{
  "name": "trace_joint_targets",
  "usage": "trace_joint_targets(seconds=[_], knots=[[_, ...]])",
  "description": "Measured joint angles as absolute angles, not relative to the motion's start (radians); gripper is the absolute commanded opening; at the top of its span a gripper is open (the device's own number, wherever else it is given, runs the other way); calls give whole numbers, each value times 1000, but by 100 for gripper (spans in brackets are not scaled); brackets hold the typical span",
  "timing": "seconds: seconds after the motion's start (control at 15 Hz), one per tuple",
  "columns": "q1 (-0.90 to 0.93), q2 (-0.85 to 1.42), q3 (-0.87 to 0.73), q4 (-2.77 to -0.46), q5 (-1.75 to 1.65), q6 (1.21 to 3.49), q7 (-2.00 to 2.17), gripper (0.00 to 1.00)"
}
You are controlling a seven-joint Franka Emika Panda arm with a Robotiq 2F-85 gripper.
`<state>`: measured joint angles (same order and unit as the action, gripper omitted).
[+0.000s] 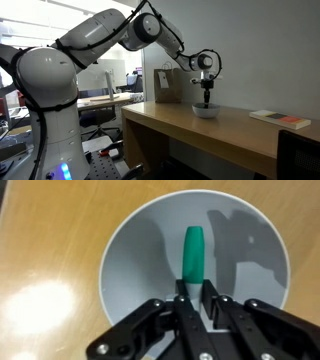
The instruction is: Take the pen out of the bowl and place it on the table
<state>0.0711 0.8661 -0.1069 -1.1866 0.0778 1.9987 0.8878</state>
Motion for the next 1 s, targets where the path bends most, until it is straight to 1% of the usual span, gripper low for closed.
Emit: trace_joint_targets(seconds=[0.4, 0.6, 1.0], knots=[[108, 734, -102, -1213, 74, 1905, 888, 5], [148, 676, -80, -1260, 59, 1897, 870, 5], [226, 654, -18, -1388, 52, 1919, 809, 5]])
